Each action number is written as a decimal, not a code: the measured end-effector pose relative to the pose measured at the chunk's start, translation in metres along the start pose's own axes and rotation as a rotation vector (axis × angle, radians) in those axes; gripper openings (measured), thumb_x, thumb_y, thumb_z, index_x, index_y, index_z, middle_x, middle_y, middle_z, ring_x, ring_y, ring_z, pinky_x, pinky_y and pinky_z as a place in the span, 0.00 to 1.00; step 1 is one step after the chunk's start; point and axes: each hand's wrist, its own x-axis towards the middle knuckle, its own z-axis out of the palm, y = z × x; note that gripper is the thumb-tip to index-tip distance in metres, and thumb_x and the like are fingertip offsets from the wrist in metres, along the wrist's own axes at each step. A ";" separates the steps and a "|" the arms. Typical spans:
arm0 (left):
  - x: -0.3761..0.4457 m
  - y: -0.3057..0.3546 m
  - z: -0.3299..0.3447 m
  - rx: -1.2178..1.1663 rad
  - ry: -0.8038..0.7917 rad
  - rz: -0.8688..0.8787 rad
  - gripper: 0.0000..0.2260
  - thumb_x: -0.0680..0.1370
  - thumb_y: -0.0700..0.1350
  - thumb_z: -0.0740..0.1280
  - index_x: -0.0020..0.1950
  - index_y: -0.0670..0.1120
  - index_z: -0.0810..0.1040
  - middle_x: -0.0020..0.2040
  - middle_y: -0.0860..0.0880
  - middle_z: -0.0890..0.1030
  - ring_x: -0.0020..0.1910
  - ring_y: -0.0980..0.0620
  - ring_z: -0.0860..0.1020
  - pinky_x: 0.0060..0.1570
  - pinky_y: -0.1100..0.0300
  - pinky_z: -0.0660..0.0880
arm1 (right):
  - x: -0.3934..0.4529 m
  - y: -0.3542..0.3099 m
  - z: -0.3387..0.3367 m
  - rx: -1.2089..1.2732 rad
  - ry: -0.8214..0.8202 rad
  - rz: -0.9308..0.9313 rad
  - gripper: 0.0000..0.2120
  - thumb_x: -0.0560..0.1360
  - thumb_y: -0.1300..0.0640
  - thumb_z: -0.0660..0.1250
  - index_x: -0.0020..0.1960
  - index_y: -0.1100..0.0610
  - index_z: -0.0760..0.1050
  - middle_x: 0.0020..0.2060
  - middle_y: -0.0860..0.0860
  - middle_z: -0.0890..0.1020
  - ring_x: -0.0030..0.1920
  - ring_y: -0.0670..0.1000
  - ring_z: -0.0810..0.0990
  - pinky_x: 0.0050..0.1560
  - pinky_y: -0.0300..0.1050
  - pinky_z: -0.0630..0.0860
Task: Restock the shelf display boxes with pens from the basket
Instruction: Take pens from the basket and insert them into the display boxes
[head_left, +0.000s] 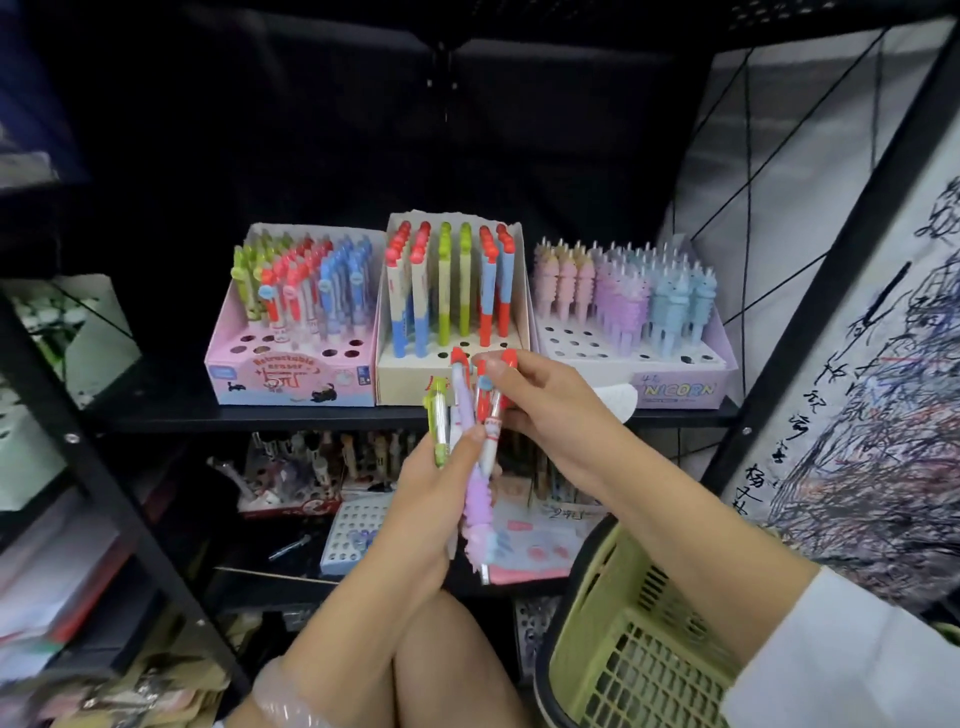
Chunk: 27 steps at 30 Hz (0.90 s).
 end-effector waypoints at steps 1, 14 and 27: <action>0.000 0.002 -0.003 -0.017 0.010 0.005 0.07 0.77 0.50 0.64 0.48 0.49 0.77 0.30 0.50 0.77 0.25 0.57 0.72 0.25 0.65 0.70 | 0.001 -0.001 0.000 0.050 -0.036 -0.008 0.08 0.77 0.53 0.63 0.51 0.53 0.79 0.45 0.48 0.83 0.46 0.45 0.80 0.54 0.43 0.78; 0.014 0.028 -0.048 -0.030 0.139 0.082 0.04 0.78 0.47 0.64 0.49 0.48 0.77 0.32 0.48 0.78 0.25 0.56 0.73 0.24 0.63 0.72 | 0.030 -0.026 0.022 0.044 -0.080 -0.039 0.07 0.77 0.61 0.64 0.54 0.60 0.75 0.42 0.52 0.83 0.41 0.46 0.81 0.44 0.37 0.80; 0.021 0.061 -0.153 0.026 0.419 0.286 0.03 0.78 0.47 0.63 0.49 0.49 0.74 0.28 0.55 0.79 0.28 0.57 0.79 0.27 0.64 0.75 | 0.123 -0.070 0.114 -0.637 0.122 -0.444 0.07 0.75 0.55 0.67 0.47 0.54 0.69 0.37 0.47 0.78 0.40 0.48 0.79 0.37 0.34 0.73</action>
